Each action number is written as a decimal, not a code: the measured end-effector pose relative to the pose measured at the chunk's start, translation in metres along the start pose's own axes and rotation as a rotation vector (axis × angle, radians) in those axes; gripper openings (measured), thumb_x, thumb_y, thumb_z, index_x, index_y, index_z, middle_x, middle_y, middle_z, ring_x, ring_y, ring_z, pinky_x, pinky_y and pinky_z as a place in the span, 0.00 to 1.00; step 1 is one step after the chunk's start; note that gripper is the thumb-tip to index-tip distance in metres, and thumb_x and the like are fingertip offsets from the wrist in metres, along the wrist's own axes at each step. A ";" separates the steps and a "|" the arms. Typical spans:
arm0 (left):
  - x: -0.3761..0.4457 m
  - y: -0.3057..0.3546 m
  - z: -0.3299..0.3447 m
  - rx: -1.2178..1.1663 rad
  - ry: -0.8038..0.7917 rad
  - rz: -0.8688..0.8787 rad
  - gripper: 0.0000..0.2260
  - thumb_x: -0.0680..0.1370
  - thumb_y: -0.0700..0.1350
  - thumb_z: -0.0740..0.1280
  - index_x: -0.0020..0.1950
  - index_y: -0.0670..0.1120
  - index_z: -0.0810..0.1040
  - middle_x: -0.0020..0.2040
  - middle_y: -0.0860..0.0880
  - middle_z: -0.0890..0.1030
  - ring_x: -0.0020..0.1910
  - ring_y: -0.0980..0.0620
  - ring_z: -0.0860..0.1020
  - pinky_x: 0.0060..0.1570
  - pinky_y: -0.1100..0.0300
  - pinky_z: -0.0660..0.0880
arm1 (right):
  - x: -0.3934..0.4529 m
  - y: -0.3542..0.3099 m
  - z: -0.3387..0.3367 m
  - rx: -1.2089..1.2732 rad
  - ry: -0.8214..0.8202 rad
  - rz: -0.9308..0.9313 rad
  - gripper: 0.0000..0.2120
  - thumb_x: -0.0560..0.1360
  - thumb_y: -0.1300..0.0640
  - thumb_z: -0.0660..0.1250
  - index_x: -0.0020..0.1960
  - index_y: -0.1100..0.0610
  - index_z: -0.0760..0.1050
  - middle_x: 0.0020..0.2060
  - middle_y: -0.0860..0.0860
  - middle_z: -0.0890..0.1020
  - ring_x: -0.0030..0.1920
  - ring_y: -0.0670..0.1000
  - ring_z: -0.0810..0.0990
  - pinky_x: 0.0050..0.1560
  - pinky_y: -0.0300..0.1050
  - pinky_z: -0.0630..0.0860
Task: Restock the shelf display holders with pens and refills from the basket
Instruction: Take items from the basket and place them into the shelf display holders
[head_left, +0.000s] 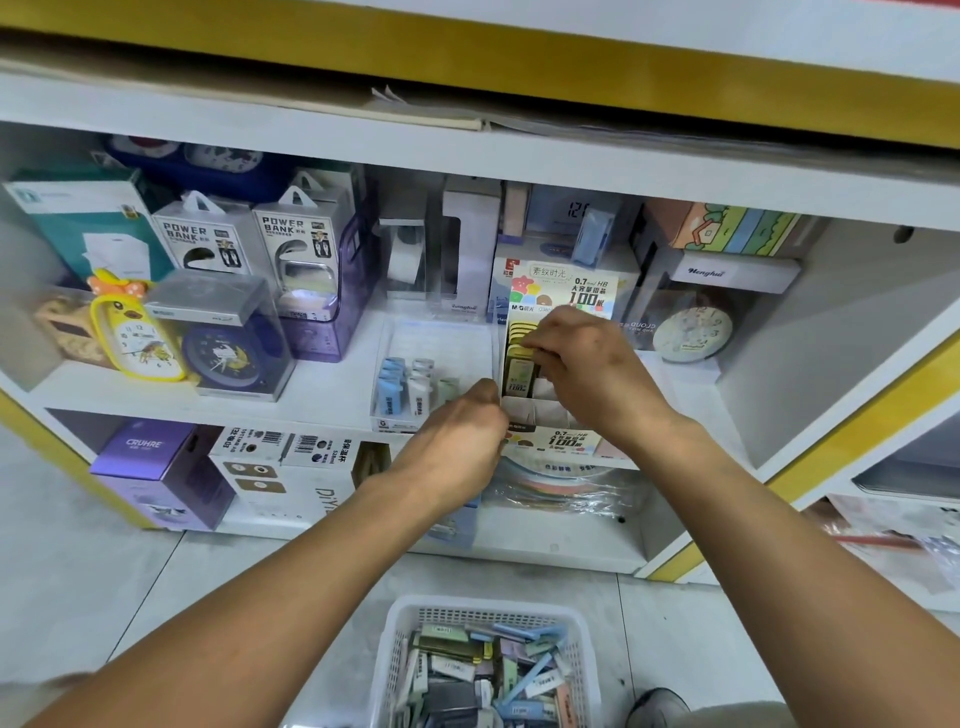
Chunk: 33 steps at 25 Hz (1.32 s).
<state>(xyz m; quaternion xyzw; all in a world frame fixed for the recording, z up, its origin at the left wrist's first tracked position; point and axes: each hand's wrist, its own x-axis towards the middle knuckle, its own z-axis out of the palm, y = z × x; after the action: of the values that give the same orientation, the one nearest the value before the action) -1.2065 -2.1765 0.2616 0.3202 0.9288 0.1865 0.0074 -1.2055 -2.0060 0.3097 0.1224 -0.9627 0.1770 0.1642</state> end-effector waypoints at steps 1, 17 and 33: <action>0.000 0.000 0.000 -0.003 0.006 0.004 0.05 0.78 0.36 0.64 0.53 0.40 0.77 0.51 0.44 0.74 0.42 0.45 0.76 0.44 0.52 0.75 | 0.000 -0.001 0.001 -0.058 -0.004 0.029 0.11 0.79 0.64 0.62 0.59 0.60 0.79 0.49 0.55 0.78 0.47 0.60 0.79 0.46 0.51 0.76; -0.103 -0.007 0.060 0.222 -0.564 -0.067 0.14 0.74 0.39 0.66 0.59 0.41 0.79 0.55 0.42 0.80 0.53 0.42 0.79 0.51 0.49 0.79 | -0.152 -0.059 0.068 0.054 -0.669 0.272 0.14 0.75 0.63 0.65 0.56 0.54 0.83 0.42 0.49 0.81 0.45 0.48 0.78 0.46 0.37 0.69; -0.181 -0.026 0.257 0.071 -0.841 -0.098 0.22 0.72 0.46 0.73 0.64 0.41 0.74 0.60 0.40 0.77 0.57 0.42 0.77 0.54 0.53 0.77 | -0.351 0.013 0.238 0.029 -0.849 0.783 0.16 0.76 0.58 0.66 0.64 0.59 0.73 0.62 0.58 0.78 0.60 0.59 0.77 0.55 0.48 0.75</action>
<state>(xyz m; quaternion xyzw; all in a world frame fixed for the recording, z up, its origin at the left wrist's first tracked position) -1.0434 -2.2156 -0.0057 0.3239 0.8648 0.0071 0.3836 -0.9532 -2.0225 -0.0307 -0.1805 -0.9152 0.1732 -0.3159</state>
